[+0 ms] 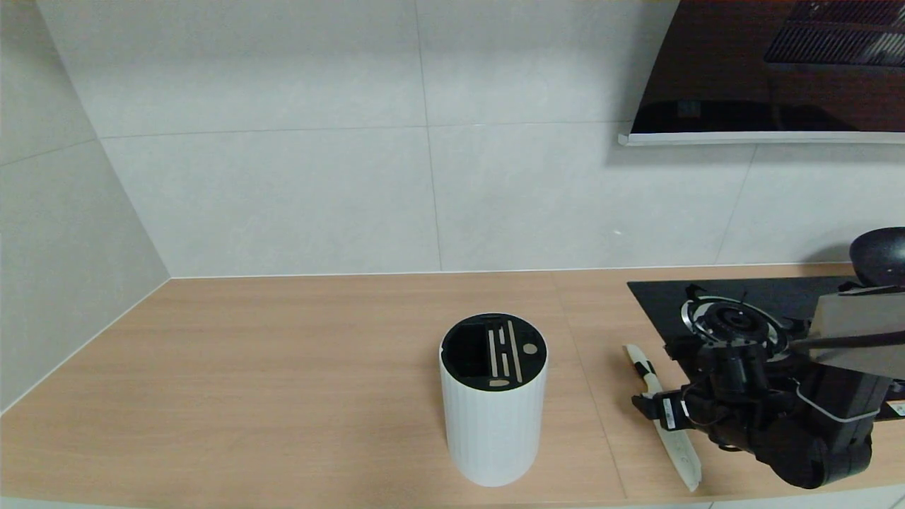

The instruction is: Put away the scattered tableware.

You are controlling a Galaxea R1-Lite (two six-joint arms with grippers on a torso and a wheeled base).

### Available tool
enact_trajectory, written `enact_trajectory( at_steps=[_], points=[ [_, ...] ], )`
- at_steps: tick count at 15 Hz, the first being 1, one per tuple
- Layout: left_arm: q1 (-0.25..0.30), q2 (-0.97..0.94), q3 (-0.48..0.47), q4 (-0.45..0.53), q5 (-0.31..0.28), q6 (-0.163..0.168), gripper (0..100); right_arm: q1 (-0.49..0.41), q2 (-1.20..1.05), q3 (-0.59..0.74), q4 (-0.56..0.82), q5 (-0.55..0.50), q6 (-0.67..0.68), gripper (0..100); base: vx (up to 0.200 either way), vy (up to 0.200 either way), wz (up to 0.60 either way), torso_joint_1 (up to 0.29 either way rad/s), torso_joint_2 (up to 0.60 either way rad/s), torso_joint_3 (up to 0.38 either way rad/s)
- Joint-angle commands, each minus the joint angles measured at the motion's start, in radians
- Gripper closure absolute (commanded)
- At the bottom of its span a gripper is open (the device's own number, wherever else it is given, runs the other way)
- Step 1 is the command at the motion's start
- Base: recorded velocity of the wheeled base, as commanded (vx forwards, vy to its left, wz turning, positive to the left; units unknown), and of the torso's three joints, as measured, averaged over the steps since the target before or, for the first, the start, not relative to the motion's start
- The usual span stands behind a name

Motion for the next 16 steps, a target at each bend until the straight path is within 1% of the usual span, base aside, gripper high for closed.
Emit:
enact_trajectory(
  at_steps=[1, 9, 16],
  points=[
    [0.0, 0.0, -0.001, 0.0, 0.0, -0.001, 0, 0.0, 0.058, -0.006, -0.028, -0.008, 0.013, 0, 0.0, 0.0, 0.0, 0.0, 0.0, 0.0],
    [0.0, 0.0, 0.0, 0.0, 0.0, -0.001, 0, 0.002, 0.114, -0.072, -0.07, -0.044, 0.076, 0, 0.0, 0.0, 0.0, 0.0, 0.0, 0.0],
    [0.0, 0.0, 0.0, 0.0, 0.0, -0.001, 0, 0.002, 0.139, -0.081, -0.071, -0.046, 0.077, 0, 0.0, 0.0, 0.0, 0.0, 0.0, 0.0]
  ],
)
